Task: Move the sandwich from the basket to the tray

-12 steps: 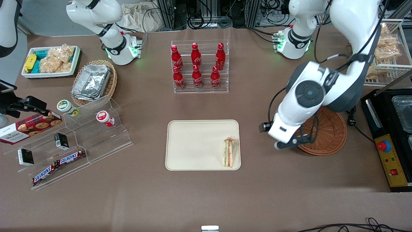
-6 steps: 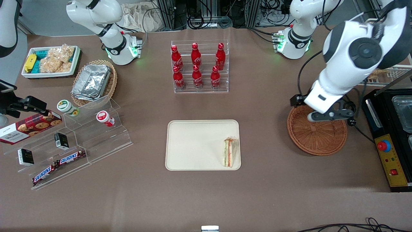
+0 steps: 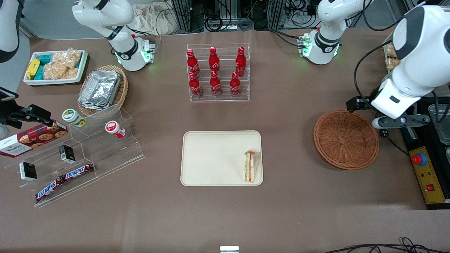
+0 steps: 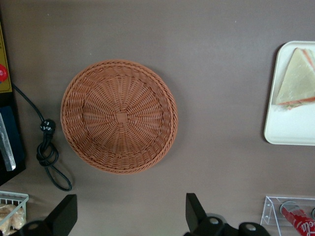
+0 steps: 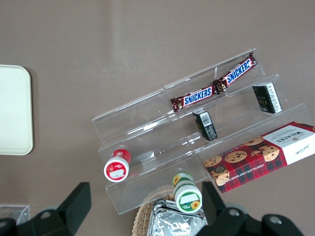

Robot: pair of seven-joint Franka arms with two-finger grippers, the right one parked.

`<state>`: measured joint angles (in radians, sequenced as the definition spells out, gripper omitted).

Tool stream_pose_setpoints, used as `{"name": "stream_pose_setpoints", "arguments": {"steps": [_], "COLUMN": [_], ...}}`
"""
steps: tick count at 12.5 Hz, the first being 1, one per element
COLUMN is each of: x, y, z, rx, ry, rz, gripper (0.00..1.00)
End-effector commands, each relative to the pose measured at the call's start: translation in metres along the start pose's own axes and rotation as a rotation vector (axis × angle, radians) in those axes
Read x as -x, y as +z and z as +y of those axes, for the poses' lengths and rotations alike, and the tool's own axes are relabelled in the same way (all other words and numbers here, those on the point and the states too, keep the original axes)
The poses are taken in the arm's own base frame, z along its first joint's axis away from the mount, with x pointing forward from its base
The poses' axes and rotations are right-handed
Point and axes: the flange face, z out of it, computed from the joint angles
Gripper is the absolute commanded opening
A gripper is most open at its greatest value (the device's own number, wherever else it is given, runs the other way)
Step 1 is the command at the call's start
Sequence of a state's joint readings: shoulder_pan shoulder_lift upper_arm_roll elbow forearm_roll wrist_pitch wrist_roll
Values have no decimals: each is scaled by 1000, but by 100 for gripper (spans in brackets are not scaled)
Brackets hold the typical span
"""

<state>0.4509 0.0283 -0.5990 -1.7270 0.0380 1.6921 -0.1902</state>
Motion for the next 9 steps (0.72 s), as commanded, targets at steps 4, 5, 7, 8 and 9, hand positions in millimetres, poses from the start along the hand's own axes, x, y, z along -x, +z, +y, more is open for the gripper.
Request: {"name": "stream_pose_setpoints", "arguments": {"steps": [4,5,7,8,9], "x": [-2,-3,-10,-17,-21], "y": [-6,-6,-15,-13,-18], "z": [-31,-40,-43,-42,-42], "rx": [13,11,12,5,5], "ry": [64,61,82,99,108], "rz": [-55,-53,-40,-49,-48], "gripper": [99,99,99,99,99]}}
